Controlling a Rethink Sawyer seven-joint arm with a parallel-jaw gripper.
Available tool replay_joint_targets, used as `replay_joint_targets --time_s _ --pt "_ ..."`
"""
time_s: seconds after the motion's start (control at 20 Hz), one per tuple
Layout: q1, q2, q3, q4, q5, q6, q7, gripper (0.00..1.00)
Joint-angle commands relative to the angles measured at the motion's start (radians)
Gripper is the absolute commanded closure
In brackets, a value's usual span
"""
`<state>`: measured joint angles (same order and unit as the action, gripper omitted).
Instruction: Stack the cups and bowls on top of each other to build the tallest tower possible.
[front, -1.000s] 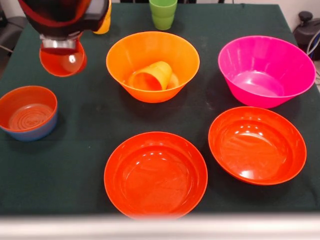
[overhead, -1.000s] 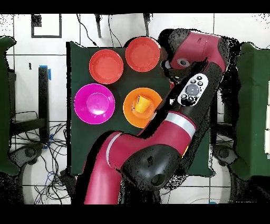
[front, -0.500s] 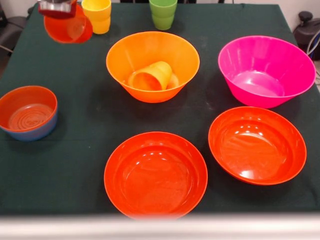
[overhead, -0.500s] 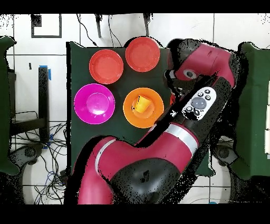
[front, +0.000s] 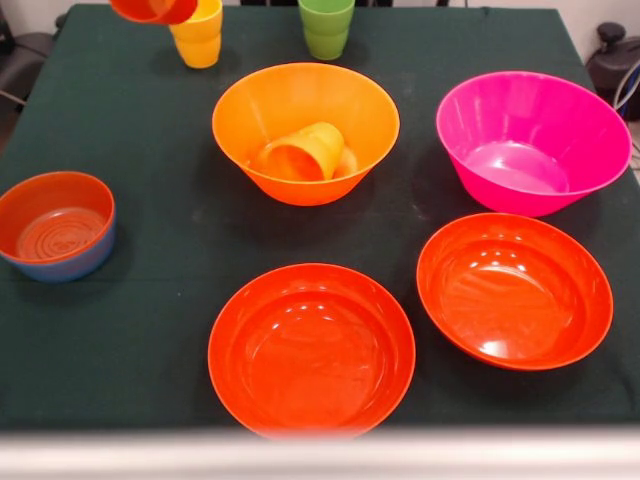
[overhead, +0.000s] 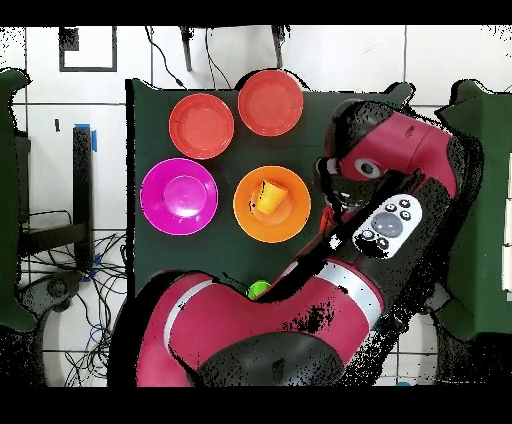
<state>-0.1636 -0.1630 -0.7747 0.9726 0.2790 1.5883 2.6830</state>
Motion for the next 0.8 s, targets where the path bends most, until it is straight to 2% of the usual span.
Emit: replay_joint_targets --time_s 0.05,0.2,0.8 --pt "0.004 -0.048 0.186 0.171 -0.098 -0.12 -0.273 1.0" --pt "-0.009 -0.063 0.205 0.202 -0.121 -0.158 -0.278 1.0" --pt "-0.039 -0.127 0.279 0.277 -0.195 -0.188 -0.25 1.0"
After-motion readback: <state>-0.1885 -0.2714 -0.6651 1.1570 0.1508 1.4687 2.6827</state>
